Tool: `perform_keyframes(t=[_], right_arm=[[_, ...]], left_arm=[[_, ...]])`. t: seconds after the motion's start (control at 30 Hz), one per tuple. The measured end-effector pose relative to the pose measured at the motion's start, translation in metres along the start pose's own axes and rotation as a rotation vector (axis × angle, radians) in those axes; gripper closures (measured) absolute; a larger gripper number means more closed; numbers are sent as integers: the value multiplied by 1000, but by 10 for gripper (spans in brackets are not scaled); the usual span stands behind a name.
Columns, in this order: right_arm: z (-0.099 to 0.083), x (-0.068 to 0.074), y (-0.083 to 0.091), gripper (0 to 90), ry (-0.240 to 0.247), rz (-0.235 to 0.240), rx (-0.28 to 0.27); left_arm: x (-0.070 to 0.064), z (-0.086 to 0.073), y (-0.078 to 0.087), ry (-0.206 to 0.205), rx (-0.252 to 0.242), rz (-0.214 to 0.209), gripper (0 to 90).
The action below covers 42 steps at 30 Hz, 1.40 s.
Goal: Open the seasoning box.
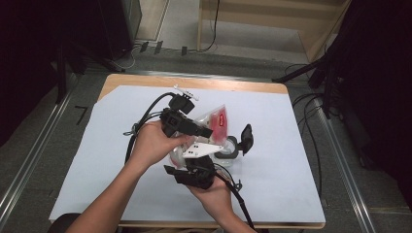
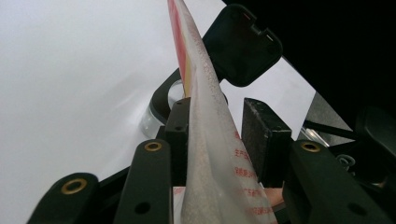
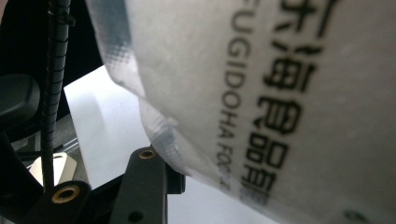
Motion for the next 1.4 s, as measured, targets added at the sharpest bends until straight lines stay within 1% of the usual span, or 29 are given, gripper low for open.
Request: perform_keyframes(t=[0.03, 0.1, 0.27, 0.33, 0.4, 0.53, 0.63, 0.7, 0.8, 0.9, 0.97, 1.1, 1.17, 1.3, 1.4], right_arm=[[0, 0, 0, 639, -3, 0, 2], [0, 0, 0, 639, -8, -3, 4], [1, 4, -2, 620, 16, 9, 7], [2, 5, -2, 636, 22, 13, 10], [2, 5, -1, 638, 13, 17, 7], [3, 5, 0, 640, -7, 21, 1], [3, 5, 1, 640, -3, 10, -1], [4, 6, 1, 641, 15, -4, 0], [5, 8, 1, 640, 24, -1, -1], [4, 8, 1, 640, 28, 3, 0], [3, 8, 1, 640, 23, 8, 3], [3, 9, 1, 640, 24, 9, 3], [3, 9, 1, 640, 27, 9, 4], [3, 10, 0, 640, 42, 11, 7], [3, 11, 0, 641, 44, 13, 6]], left_arm=[[0, 0, 0, 4, 1, 9, 645], [0, -1, 1, 6, 3, 14, 665], [1, -1, 4, 16, 9, 21, 693], [0, 0, 4, 13, 9, 28, 693], [-2, 0, 4, 7, 8, 30, 686], [-3, 0, 4, 10, 2, 35, 674], [-3, 0, 5, -1, 5, 31, 670], [-2, 0, 7, 4, -2, 26, 672], [-2, 1, 8, 11, -5, 22, 673], [-1, 0, 7, 7, 0, 27, 675], [-1, 0, 7, 13, 10, 30, 674], [-2, 0, 6, 18, 3, 18, 673], [-1, 0, 7, 18, 8, 19, 674], [0, -1, 7, 34, 13, 8, 677], [0, -1, 7, 35, 15, 11, 677]])
Point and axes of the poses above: each handheld gripper's, and its own axes: y roughly backward along the jaws, z roughly out of its top, x roughly to its left, the point moved 8 cm from there along -y, roughly forward along the jaws
